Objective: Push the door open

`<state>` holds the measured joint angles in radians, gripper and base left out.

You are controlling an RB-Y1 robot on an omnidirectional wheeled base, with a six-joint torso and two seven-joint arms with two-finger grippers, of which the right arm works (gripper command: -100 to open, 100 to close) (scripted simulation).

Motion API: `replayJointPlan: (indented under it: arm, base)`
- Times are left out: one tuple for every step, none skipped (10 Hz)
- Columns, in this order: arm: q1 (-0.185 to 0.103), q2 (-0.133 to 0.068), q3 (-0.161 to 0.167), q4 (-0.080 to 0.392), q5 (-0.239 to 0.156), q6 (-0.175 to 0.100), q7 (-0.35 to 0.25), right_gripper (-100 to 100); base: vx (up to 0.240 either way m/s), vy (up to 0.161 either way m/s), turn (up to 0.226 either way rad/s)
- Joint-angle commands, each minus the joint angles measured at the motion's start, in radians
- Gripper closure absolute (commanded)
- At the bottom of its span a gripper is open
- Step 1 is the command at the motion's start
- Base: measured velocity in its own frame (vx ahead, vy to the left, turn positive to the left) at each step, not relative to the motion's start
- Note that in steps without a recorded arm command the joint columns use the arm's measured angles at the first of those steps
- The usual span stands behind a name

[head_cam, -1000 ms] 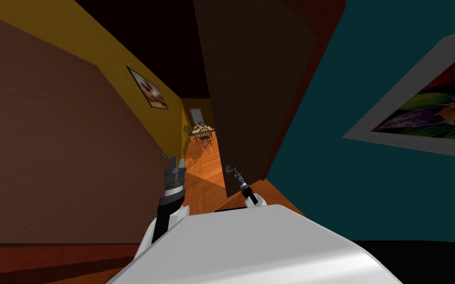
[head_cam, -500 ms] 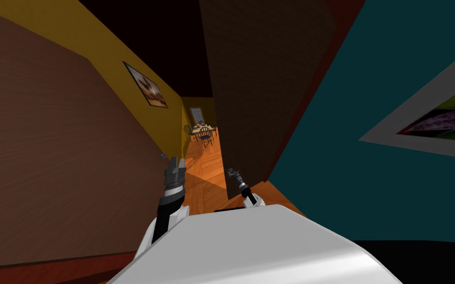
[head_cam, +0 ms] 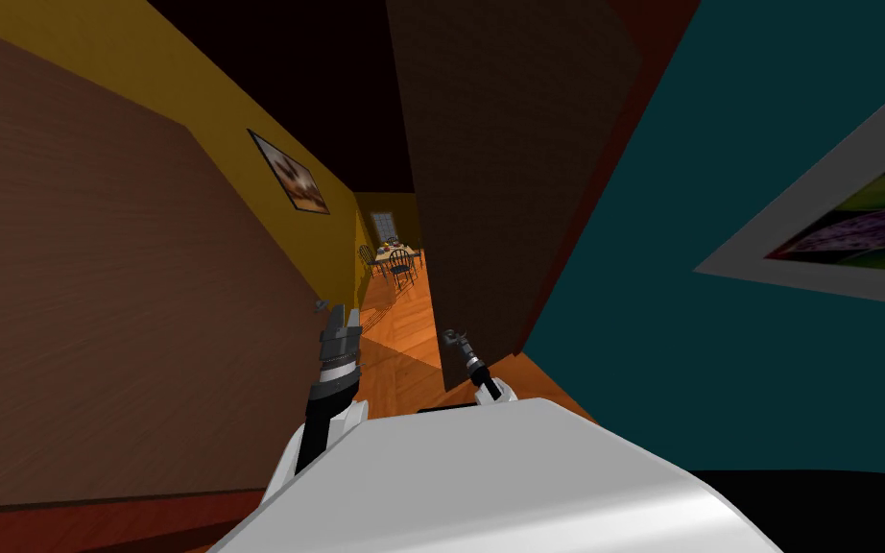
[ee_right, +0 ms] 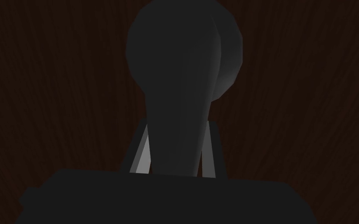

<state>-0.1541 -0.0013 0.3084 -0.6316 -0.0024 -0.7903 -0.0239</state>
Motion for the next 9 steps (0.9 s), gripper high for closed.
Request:
replayJointPlan:
  arm:
    - [-0.021, -0.004, -0.016, 0.031, -0.007, -0.017, 0.006, 100]
    - [-0.022, -0.014, -0.03, 0.031, -0.013, -0.017, 0.011, 100]
    - [-0.022, -0.018, -0.035, 0.032, -0.016, -0.017, 0.012, 100]
    - [-0.023, -0.026, -0.046, 0.032, -0.021, -0.017, 0.016, 100]
    - [-0.023, -0.033, -0.058, 0.033, -0.026, -0.017, 0.02, 100]
    - [-0.024, -0.04, -0.072, 0.034, -0.032, -0.017, 0.024, 100]
    - [-0.024, -0.04, -0.072, 0.034, -0.032, -0.017, 0.024, 100]
    - [-0.026, -0.048, -0.093, 0.035, -0.042, -0.017, 0.031, 100]
    - [-0.026, -0.051, -0.101, 0.035, -0.045, -0.017, 0.033, 100]
  base:
    - [0.105, 0.081, -0.056]
    - [0.126, 0.088, -0.035]
    - [0.148, 0.094, -0.023]
    - [0.152, 0.108, -0.037]
    - [0.179, 0.141, -0.079]
    - [0.209, 0.146, -0.097]
    - [0.134, 0.081, -0.01]
    - [0.144, 0.088, -0.065]
    - [0.167, 0.127, -0.067]
